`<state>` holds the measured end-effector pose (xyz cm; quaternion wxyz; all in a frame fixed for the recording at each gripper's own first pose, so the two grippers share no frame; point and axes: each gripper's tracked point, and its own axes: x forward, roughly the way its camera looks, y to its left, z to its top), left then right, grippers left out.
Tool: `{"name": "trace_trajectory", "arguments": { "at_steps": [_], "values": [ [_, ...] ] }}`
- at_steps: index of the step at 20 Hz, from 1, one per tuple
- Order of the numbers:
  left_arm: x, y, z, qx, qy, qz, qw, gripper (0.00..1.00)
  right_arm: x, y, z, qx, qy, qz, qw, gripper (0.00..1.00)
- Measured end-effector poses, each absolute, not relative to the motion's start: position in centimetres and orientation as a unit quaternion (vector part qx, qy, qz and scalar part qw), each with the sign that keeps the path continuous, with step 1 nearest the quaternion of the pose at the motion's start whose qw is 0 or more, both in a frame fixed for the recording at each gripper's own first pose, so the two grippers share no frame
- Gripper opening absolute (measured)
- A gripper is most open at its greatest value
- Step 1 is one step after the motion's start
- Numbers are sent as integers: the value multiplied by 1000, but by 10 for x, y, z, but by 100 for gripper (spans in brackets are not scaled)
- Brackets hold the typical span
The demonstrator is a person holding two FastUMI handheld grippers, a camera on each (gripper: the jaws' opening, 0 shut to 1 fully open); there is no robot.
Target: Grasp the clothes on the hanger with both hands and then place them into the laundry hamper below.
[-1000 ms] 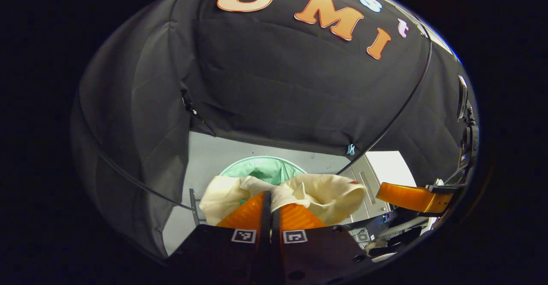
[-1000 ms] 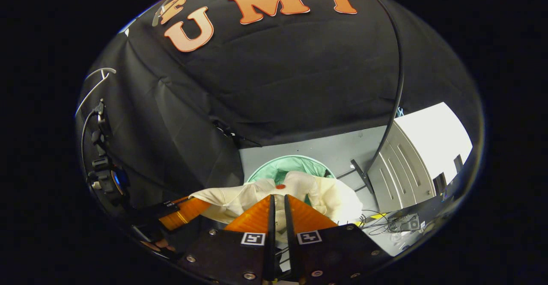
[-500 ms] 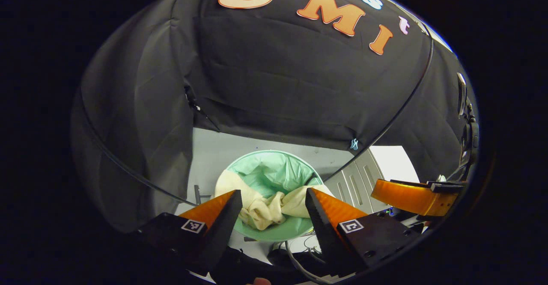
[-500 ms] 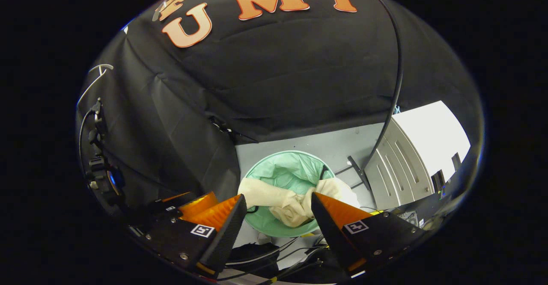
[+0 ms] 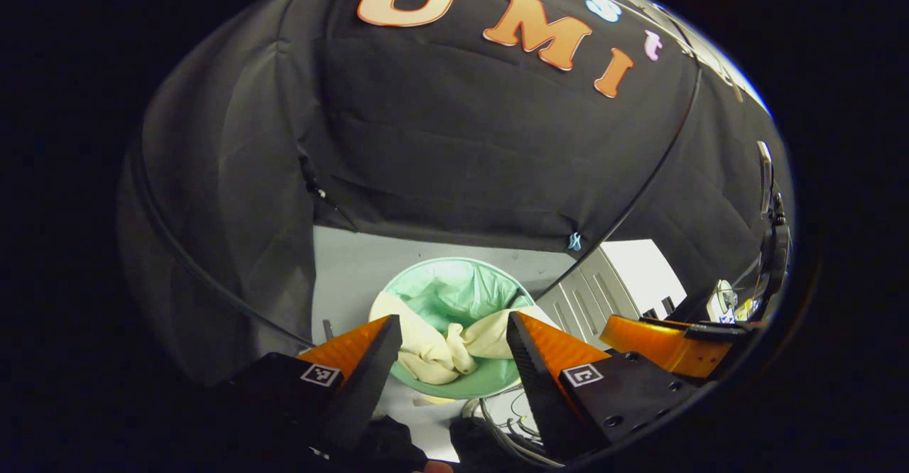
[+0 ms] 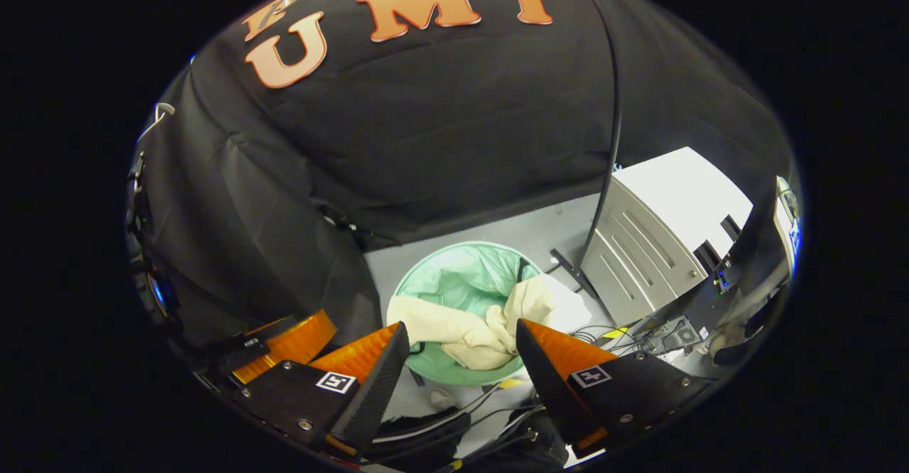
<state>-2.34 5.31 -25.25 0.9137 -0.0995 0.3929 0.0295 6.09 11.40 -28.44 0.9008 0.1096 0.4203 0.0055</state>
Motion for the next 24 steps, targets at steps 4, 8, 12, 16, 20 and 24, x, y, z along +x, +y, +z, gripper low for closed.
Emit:
{"name": "trace_trajectory", "arguments": {
  "at_steps": [4,8,12,16,20,24],
  "values": [
    [-2,66,-182,-66,275,44,958,98,67,101,-225,75,341,26,937,94],
    [-16,54,-109,-65,185,77,978,97,61,84,-152,75,254,55,963,94],
    [-28,37,-56,-62,134,79,986,97,56,38,-83,71,177,40,981,94],
    [-30,21,0,-71,74,72,992,100,38,-2,-22,63,112,25,991,94],
    [-26,17,34,-55,25,62,996,94,17,-28,21,65,58,18,996,94],
    [-33,12,59,-47,-8,66,997,93,-8,-50,50,49,8,14,999,97]
  ]
}}
